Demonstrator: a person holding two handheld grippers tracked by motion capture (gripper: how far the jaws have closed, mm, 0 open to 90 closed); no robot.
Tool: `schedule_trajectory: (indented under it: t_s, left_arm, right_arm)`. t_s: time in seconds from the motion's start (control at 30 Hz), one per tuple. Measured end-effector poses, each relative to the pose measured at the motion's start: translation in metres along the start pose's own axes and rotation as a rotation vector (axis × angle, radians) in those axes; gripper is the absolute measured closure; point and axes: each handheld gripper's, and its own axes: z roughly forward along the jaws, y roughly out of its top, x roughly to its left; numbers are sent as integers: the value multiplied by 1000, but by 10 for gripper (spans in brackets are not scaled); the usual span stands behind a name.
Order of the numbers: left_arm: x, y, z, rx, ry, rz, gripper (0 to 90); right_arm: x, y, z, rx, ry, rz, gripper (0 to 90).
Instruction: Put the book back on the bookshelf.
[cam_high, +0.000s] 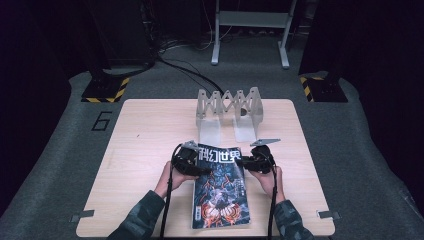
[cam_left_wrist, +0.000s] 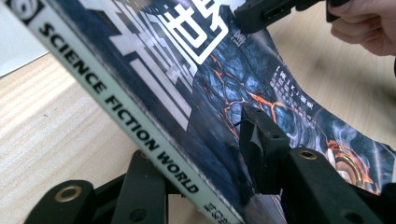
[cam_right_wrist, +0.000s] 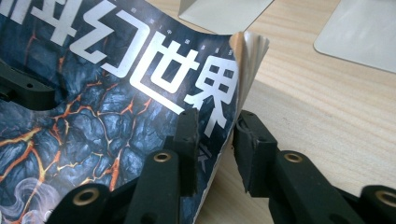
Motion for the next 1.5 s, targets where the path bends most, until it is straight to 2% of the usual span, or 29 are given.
schedule_trajectory:
  t_s: [0.2,0.27,0.3,0.33,0.43,0.47,0.5,0.63,0.8,0.87,0.93,1.0,1.13,1.27,1.33,1.5]
  left_arm:
    - [4,5,-2,27,-27,-5,594]
    - [5,5,-3,32,-39,-23,589]
    - [8,6,-4,39,-50,-15,585]
    - [8,6,-5,46,-54,-31,579]
    - [11,7,-8,48,-75,-37,571]
    - [12,7,-9,39,-72,-44,567]
    - [13,8,-9,36,-77,-51,560]
    - [17,11,-13,17,-81,-58,548]
    - [22,17,-15,-2,-67,-65,535]
    - [26,19,-14,-1,-79,-71,537]
    - [27,20,-14,-10,-65,-71,562]
    - [26,21,-15,-16,-49,-56,656]
    - [18,23,-18,-24,-15,-4,678]
    - [10,22,-21,-68,-3,59,694]
    - [7,20,-23,-107,-14,104,704]
    - [-1,19,-28,-163,-38,156,719]
  right_arm:
    - [9,2,-8,-26,-21,-22,757]
    - [11,3,-9,-43,-31,-55,763]
    - [13,4,-10,-52,-35,-60,764]
    - [15,4,-11,-51,-37,-70,768]
    - [21,6,-15,-76,-53,-106,777]
    - [24,7,-16,-80,-57,-99,779]
    - [24,8,-18,-85,-55,-119,780]
    - [28,11,-22,-104,-52,-131,784]
    - [31,12,-25,-113,-47,-155,787]
    - [32,12,-26,-119,-43,-153,790]
    - [33,13,-26,-120,-43,-158,790]
    - [32,12,-27,-124,-37,-162,789]
    - [30,12,-26,-119,-36,-152,784]
    - [24,11,-24,-112,-38,-119,759]
    - [20,10,-24,-101,-29,-105,723]
    - [4,6,-19,-83,31,-58,609]
